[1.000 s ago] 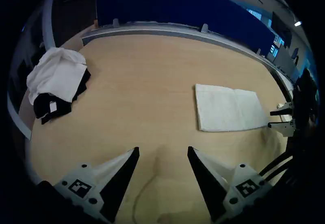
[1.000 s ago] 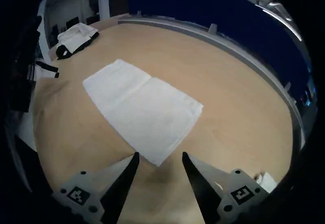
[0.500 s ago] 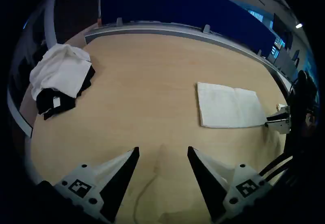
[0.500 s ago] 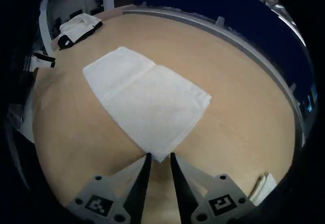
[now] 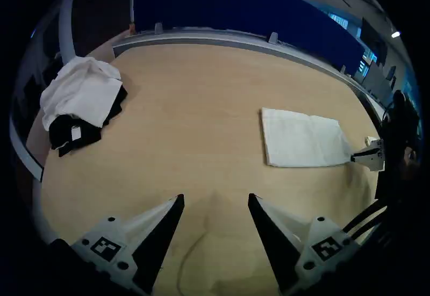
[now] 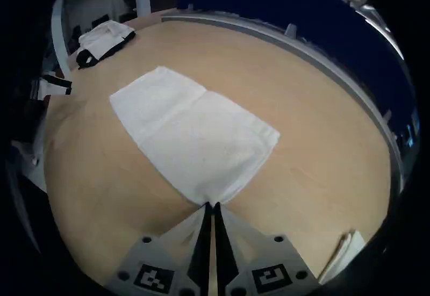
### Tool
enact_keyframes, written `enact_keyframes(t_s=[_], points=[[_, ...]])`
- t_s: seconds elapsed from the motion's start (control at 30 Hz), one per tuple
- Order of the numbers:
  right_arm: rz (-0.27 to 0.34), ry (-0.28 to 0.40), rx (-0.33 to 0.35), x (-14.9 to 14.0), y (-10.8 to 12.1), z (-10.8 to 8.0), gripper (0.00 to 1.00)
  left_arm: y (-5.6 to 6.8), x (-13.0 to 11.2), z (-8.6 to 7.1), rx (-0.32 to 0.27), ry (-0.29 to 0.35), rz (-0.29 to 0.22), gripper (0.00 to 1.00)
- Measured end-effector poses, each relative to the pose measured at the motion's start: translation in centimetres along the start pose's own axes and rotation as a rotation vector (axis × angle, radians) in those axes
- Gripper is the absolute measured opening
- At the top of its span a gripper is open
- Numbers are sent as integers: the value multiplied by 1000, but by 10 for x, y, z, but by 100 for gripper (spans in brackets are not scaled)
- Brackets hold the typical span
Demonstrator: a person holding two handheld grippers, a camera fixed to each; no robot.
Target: Fold towel
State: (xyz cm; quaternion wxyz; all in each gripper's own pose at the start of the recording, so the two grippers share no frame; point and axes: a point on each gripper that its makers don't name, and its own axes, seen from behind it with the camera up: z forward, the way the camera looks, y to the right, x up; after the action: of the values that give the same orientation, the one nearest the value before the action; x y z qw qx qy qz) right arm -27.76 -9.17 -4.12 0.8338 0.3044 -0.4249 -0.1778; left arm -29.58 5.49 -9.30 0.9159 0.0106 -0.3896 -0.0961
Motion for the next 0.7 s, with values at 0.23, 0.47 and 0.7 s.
enact_keyframes(t_s=[0.23,0.47,0.7], points=[[-30,58,-7,35,3,-16,4,-3,2,-4,3,5,-1,88],[-108,126,-7,91,0,-33,3,-7,8,-11,4,18,-7,88],[-199,178,19,139,-18,-42,4,-10,9,-19,2,27,-11,88]])
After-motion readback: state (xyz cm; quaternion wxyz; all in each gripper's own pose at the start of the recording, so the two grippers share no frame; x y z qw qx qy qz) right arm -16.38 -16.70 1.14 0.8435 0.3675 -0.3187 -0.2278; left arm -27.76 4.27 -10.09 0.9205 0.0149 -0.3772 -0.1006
